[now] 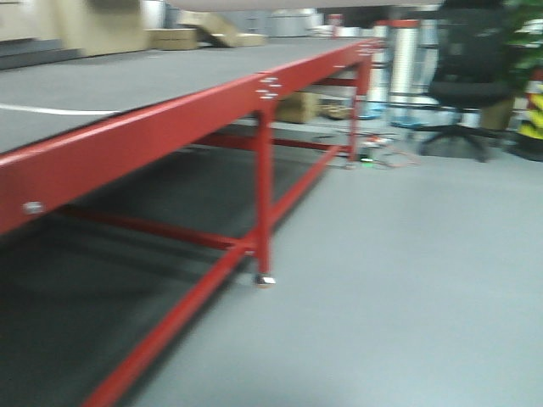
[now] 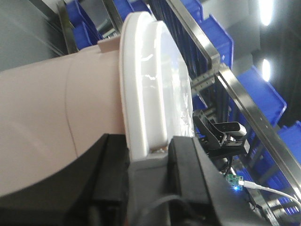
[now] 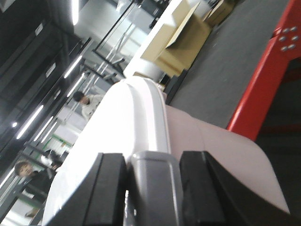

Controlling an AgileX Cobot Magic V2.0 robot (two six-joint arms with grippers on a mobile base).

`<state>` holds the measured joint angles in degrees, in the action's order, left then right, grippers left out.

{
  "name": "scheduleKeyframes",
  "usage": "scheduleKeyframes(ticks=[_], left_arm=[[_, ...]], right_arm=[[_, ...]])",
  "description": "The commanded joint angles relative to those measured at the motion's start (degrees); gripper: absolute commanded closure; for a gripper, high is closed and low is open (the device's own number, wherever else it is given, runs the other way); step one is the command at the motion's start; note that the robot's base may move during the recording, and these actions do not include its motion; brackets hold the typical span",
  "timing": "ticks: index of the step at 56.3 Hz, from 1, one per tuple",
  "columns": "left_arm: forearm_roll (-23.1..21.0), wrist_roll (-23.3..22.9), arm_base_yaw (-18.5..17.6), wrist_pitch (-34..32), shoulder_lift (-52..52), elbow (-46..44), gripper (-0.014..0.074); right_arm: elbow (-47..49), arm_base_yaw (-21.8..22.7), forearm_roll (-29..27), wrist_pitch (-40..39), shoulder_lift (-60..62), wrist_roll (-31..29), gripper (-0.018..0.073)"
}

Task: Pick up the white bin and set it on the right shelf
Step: 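Carry the bin with both grippers while driving to the steel shelf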

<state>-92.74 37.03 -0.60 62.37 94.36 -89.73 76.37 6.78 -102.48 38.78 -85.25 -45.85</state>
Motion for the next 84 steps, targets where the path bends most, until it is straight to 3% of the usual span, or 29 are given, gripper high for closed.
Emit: scheduleKeyframes(ticks=[1, 84], left_arm=[[-4.9, 1.8, -2.4, 13.7, -3.2, -2.0, 0.0722], [-4.9, 1.8, -2.4, 13.7, -3.2, -2.0, 0.0722]], right_arm=[[2.1, -1.7, -3.1, 7.5, 3.0, -0.2, 0.05], [2.1, -1.7, -3.1, 7.6, 3.0, -0.2, 0.05]])
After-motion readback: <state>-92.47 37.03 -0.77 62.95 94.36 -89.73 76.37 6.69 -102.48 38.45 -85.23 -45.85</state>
